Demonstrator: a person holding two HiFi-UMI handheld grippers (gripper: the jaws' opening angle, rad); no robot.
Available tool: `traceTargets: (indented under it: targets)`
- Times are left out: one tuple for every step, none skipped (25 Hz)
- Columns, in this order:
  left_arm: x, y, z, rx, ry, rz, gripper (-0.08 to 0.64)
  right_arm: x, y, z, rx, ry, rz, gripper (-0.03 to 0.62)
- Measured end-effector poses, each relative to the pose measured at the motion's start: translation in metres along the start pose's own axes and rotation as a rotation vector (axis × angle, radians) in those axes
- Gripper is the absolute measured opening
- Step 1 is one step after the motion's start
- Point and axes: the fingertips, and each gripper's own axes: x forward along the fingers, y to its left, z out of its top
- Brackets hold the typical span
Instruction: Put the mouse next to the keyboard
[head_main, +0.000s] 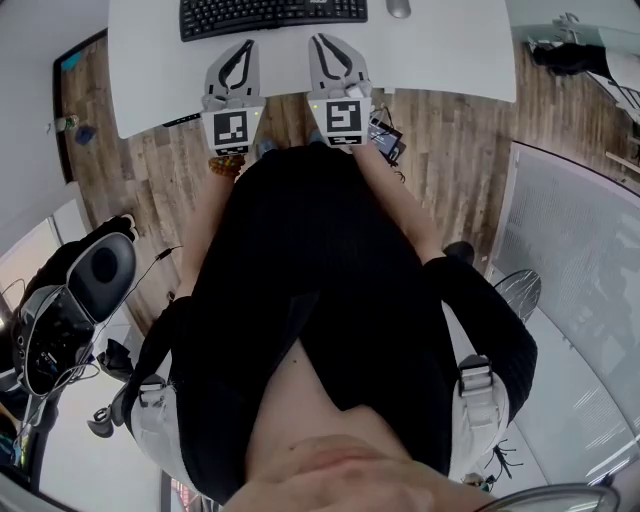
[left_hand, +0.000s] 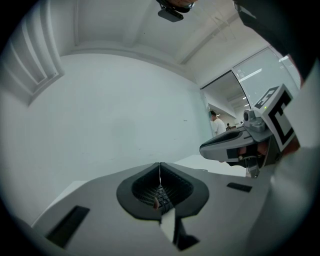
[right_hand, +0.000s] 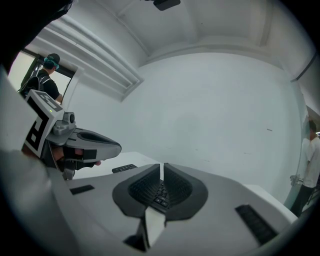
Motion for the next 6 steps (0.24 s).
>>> traceTargets:
  targets:
    - [-0.002, 0.002, -0.002, -0.003, 0.002, 0.0, 0.014, 0.001, 0.002, 0.0, -0.001, 0.002, 0.0, 0.043]
    - [-0.003, 0.004, -0.003, -0.007, 0.004, 0.001, 0.015, 0.003, 0.004, 0.001, -0.002, 0.004, 0.001, 0.043]
    - [-0.005, 0.007, -0.004, -0.009, 0.006, 0.002, 0.014, 0.004, 0.007, 0.001, -0.002, 0.006, 0.003, 0.043]
    - [-0.007, 0.01, -0.006, -0.011, 0.008, 0.003, 0.014, 0.006, 0.011, 0.002, -0.003, 0.007, 0.004, 0.043]
    - [-0.009, 0.013, -0.007, -0.012, 0.009, 0.004, 0.014, 0.007, 0.014, 0.003, -0.004, 0.008, 0.006, 0.043]
    - [-0.011, 0.016, -0.008, -0.014, 0.011, 0.005, 0.014, 0.008, 0.017, 0.004, -0.005, 0.009, 0.007, 0.043]
